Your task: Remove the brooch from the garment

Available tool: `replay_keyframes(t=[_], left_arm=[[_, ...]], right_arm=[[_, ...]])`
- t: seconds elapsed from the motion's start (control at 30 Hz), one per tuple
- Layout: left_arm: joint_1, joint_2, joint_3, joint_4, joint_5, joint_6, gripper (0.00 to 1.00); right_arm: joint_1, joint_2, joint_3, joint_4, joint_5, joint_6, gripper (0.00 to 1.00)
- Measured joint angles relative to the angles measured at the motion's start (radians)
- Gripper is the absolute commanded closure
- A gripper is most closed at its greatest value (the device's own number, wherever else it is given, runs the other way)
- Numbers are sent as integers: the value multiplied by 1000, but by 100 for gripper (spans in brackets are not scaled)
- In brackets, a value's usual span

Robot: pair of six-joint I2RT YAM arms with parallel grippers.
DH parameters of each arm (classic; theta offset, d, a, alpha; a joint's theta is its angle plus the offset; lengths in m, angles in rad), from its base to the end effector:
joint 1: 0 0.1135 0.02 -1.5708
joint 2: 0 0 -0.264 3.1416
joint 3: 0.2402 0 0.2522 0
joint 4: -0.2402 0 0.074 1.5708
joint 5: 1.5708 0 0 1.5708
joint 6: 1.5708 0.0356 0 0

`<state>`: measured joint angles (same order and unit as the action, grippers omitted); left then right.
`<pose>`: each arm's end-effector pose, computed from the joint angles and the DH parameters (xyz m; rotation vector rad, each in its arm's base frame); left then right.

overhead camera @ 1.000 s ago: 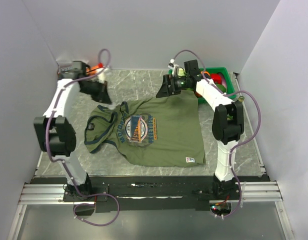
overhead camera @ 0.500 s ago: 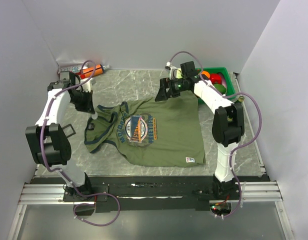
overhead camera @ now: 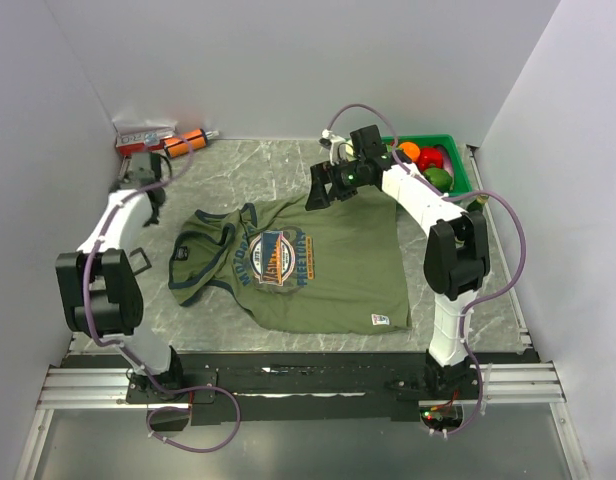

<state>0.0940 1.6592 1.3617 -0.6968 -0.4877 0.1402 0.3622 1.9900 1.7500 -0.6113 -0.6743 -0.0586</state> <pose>0.3495 0.0497 0.2736 -0.1285 2.5408 0.7148 0.4099 0.1791 0.2781 -0.7993 2.2491 0.9546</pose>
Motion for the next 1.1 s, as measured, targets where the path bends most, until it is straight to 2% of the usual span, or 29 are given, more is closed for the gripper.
replay_keyframes(t=[0.23, 0.3, 0.4, 0.5, 0.63, 0.77, 1.1], left_arm=[[-190, -16, -222, 147, -385, -35, 99], [-225, 25, -212, 125, -467, -105, 99], [-228, 196, -99, 2, -607, -289, 99], [-219, 338, -71, -73, -712, -431, 99], [-215, 425, -40, -191, -758, -551, 99], [-202, 440, 25, -237, -766, -611, 99], [-97, 468, 52, -242, -648, -632, 99]], right_arm=[[9, -4, -3, -11, 47, -4, 0], [15, -8, -4, -22, 55, -12, 0], [33, -17, -4, -40, 62, -26, 0], [48, -20, -4, -48, 67, -38, 0], [65, -21, -5, -61, 83, -50, 0], [79, -29, -16, -63, 98, -66, 0], [99, -43, -37, -65, 134, -93, 0]])
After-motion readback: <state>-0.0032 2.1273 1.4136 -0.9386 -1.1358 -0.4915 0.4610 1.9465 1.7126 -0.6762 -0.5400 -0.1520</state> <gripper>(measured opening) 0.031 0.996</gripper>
